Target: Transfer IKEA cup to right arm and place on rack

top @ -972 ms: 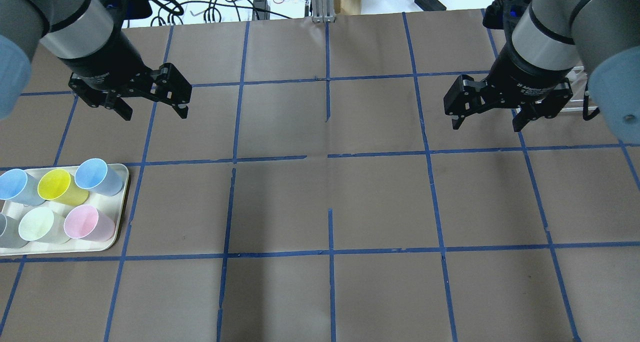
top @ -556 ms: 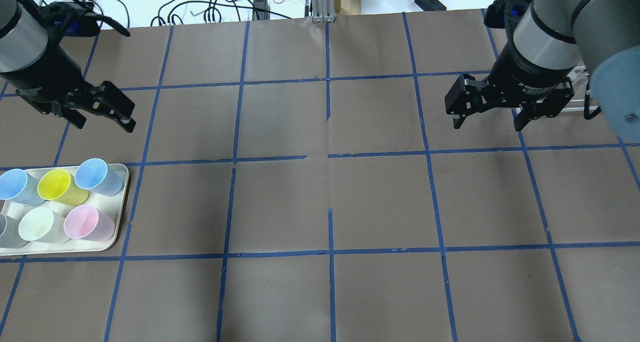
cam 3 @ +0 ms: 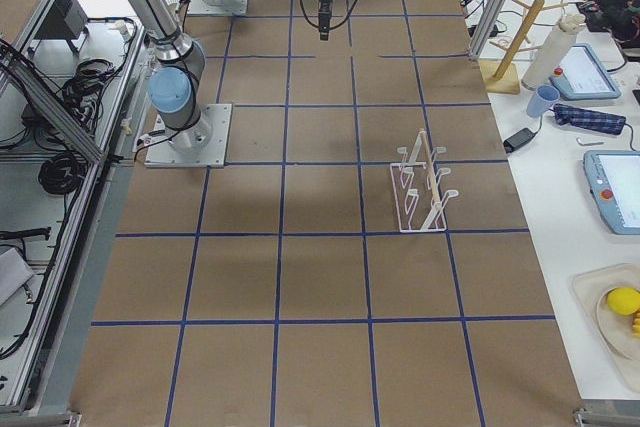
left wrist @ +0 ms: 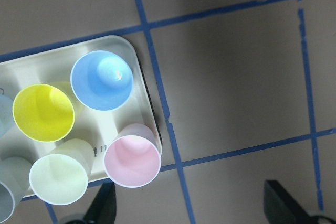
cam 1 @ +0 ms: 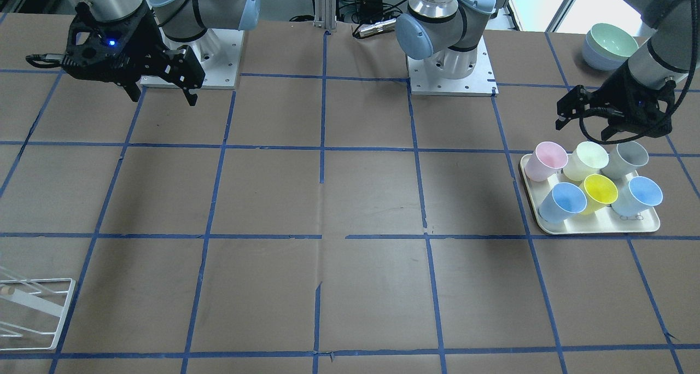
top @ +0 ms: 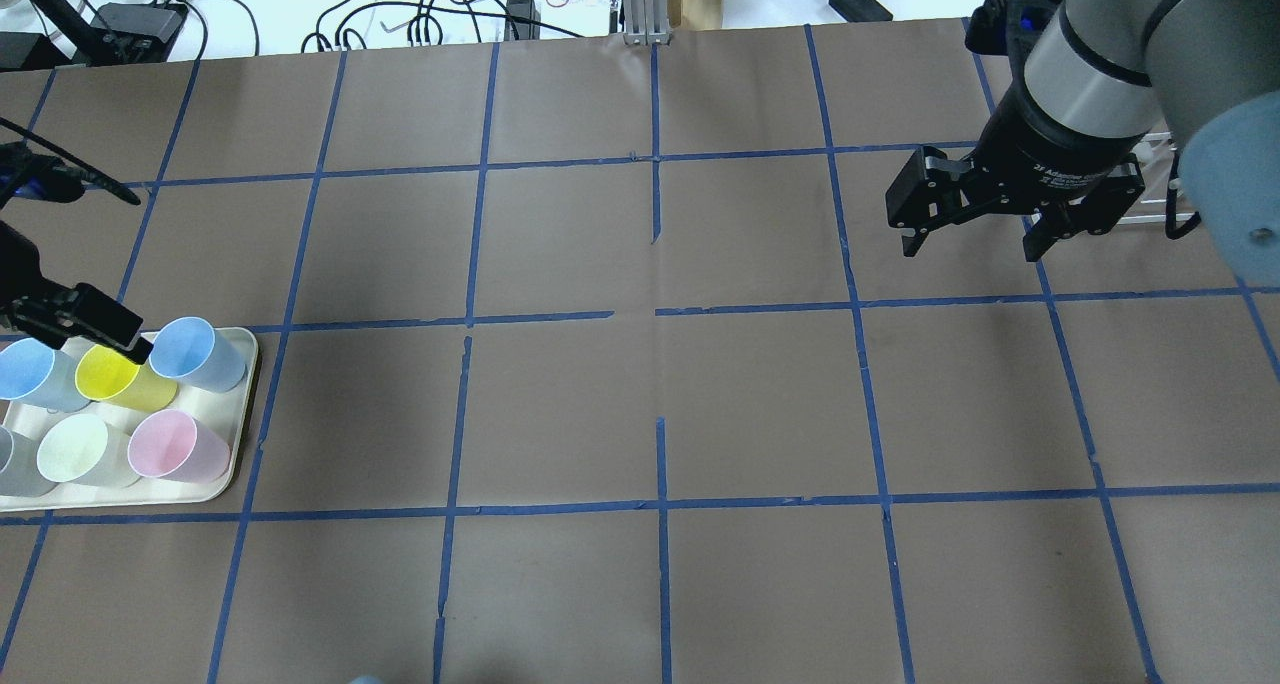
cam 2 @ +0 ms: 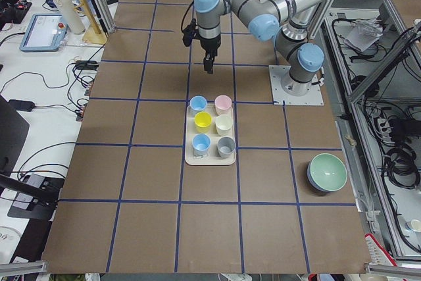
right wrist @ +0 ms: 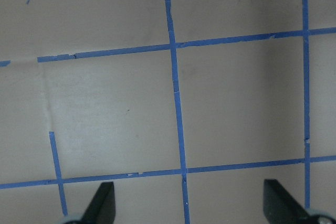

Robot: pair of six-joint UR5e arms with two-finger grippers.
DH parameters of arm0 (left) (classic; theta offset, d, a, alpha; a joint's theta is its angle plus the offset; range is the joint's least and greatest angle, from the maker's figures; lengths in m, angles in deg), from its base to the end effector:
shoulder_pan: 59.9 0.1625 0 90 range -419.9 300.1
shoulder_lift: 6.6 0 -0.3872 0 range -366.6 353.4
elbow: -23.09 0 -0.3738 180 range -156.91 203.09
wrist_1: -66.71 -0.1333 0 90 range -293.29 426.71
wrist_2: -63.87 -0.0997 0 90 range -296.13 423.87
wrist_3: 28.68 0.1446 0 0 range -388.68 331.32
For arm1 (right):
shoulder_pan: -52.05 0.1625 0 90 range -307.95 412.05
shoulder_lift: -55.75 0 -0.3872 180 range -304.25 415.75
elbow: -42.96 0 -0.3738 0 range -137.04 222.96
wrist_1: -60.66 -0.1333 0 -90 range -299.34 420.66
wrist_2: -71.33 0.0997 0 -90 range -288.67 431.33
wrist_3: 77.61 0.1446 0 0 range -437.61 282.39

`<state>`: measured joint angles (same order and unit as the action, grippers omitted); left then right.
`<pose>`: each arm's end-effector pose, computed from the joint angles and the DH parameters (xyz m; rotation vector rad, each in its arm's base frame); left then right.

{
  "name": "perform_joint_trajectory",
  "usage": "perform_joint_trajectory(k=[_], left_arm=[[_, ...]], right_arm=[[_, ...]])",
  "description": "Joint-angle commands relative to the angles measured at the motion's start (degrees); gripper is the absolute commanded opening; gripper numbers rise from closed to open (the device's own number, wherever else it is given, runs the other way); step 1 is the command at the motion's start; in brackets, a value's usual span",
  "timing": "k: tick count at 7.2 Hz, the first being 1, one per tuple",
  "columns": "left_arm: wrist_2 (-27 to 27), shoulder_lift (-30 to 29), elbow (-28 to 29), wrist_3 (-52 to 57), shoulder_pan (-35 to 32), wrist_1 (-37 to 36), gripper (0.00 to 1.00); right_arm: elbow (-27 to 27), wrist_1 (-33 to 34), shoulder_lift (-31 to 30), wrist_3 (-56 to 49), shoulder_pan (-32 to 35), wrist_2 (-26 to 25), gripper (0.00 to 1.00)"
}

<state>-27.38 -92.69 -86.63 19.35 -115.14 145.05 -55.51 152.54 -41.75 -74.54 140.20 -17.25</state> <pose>0.1338 -0.4211 0.2956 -0.3604 -3.0873 -0.1069 0.1231 -0.4294 0.3971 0.1335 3.1137 -0.0243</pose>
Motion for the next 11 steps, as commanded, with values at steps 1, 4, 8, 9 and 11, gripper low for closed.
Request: perform_joint_trajectory(k=[1,4,8,9,11], left_arm=[[0.1,-1.9,-11.4,6.6,3.2,-18.9,1.00],[-0.2,-4.8,-13.1,21.6,3.5,-21.4,1.00],[-0.7,-7.2,-12.7,27.6,4.9,-21.1,0.83],[-1.1,-7.3,-12.7,27.6,4.9,-20.9,0.83],[-2.5,-7.7,-13.0,27.6,4.9,-20.6,0.81]], right_arm=[[0.0,0.0,0.0,-0.2,-0.1,-0.3,1.00],[0.0,0.0,-0.1,-0.2,-0.1,-0.2,1.00],[0.0,0.0,0.0,-0.2,-0.1,-0.5,1.00],[-0.1,-0.1,-0.8,0.7,-0.1,-0.4,1.00],[-0.5,-0.1,-1.4,0.7,-0.1,-0.2,1.00]])
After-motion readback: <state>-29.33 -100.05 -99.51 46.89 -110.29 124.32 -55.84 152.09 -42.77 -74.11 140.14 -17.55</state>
